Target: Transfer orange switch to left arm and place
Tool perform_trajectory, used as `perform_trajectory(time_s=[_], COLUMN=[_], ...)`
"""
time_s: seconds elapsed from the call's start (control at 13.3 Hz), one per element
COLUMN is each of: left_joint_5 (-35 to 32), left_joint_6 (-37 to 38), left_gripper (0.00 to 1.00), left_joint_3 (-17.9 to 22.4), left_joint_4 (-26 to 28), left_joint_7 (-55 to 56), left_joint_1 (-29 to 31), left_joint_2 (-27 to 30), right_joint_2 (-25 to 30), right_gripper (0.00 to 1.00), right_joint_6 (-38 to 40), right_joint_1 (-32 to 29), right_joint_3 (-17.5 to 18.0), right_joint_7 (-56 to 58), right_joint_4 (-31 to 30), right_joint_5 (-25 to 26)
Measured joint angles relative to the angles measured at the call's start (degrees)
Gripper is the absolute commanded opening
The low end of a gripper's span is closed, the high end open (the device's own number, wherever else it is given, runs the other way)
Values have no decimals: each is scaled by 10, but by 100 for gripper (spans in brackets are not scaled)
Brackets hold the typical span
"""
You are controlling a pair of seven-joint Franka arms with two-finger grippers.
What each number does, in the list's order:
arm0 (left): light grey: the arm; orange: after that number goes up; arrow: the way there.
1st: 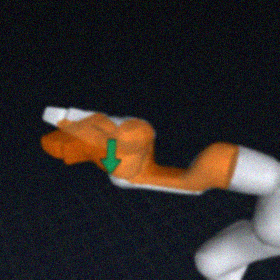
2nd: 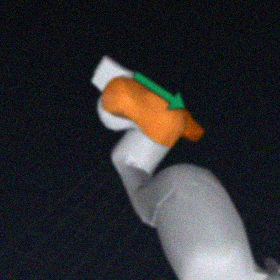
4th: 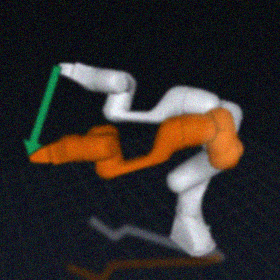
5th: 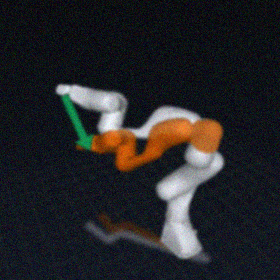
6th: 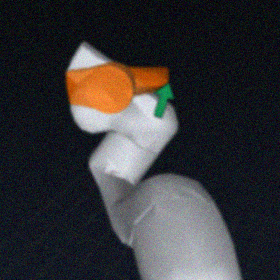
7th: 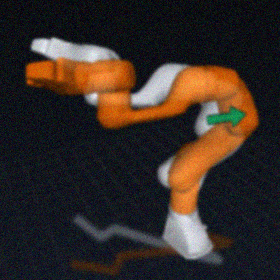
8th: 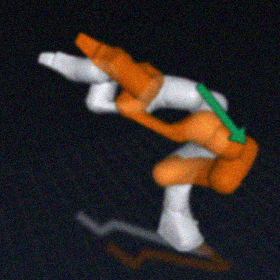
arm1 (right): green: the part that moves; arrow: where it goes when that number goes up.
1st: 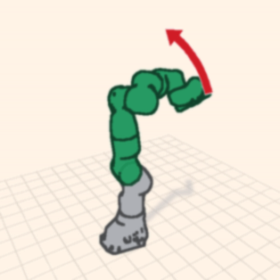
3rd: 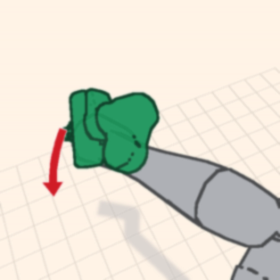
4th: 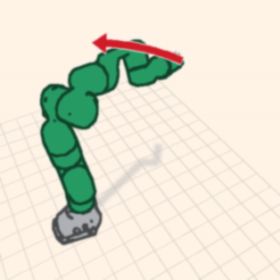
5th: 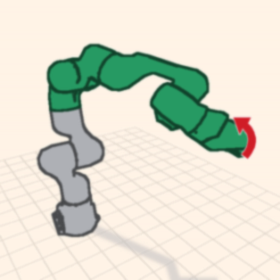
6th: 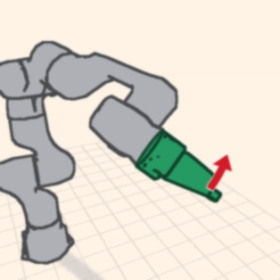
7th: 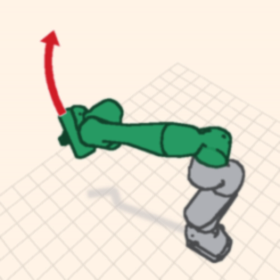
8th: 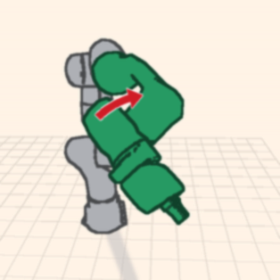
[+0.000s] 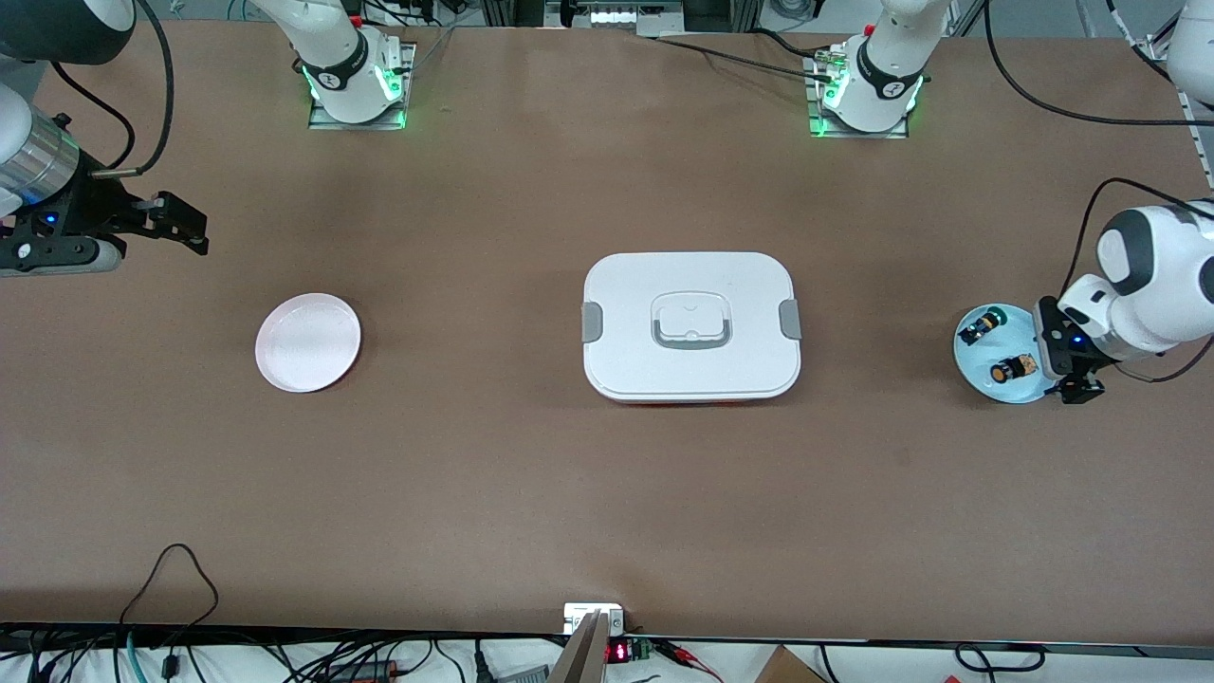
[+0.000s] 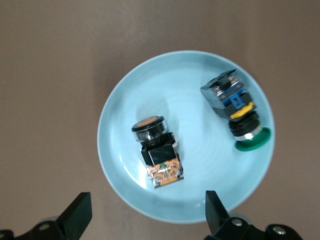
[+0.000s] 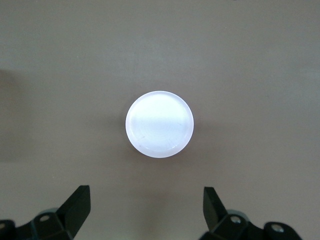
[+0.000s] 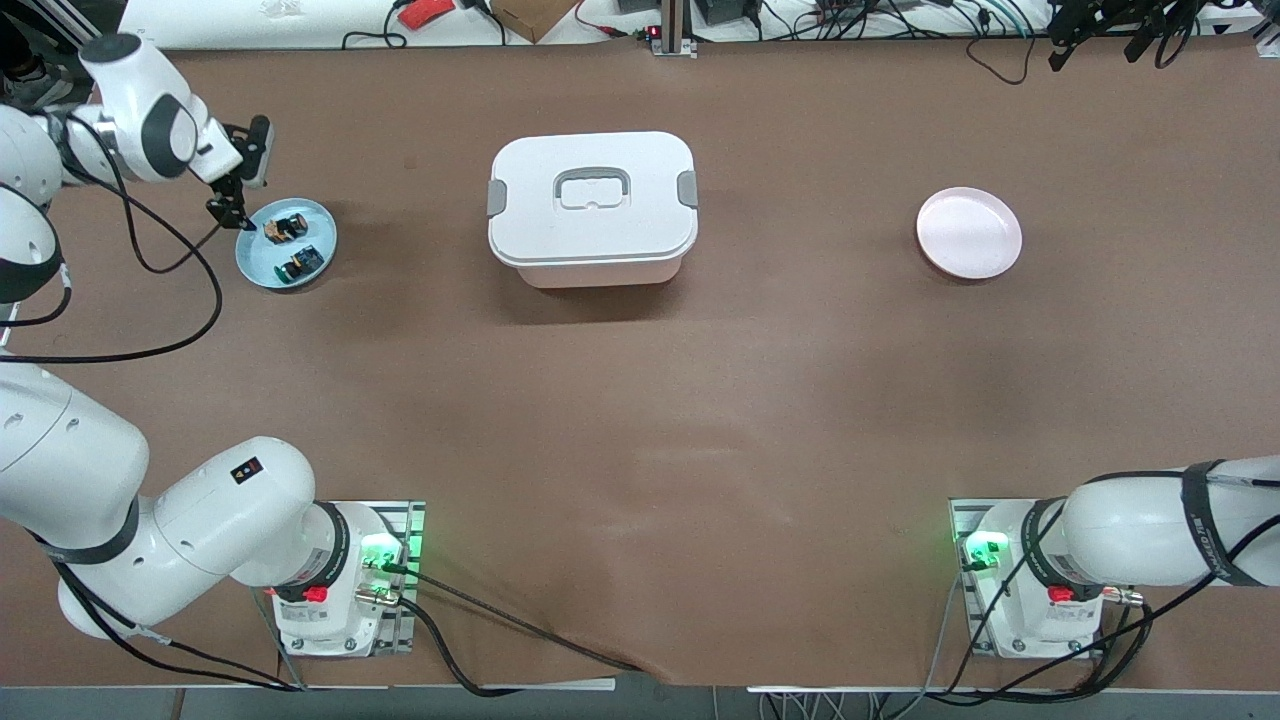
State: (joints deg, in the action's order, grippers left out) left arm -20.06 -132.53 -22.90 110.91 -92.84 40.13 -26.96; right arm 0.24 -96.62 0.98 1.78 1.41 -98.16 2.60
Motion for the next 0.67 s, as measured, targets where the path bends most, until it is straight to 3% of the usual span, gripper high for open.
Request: perform_trajectory(time_s=[0.45, 0.67], left_joint_5=[10, 10], left_joint_6=[338, 447], left_gripper=[100, 100], left_joint_3=[-107, -162], left_joint_4=[-148, -202], left_joint_7=[227, 393], left_joint_1=[-1, -4], left_joint_2=[27, 28], right_joint_2=[0, -1], right_gripper=[100, 100], right_joint_6=[23, 24], right_joint_1=[-1, -1], right_joint_3=[-1, -1], right_joint_7=[4, 4], right_joint_4=[22, 22], right_joint_5=[0, -1])
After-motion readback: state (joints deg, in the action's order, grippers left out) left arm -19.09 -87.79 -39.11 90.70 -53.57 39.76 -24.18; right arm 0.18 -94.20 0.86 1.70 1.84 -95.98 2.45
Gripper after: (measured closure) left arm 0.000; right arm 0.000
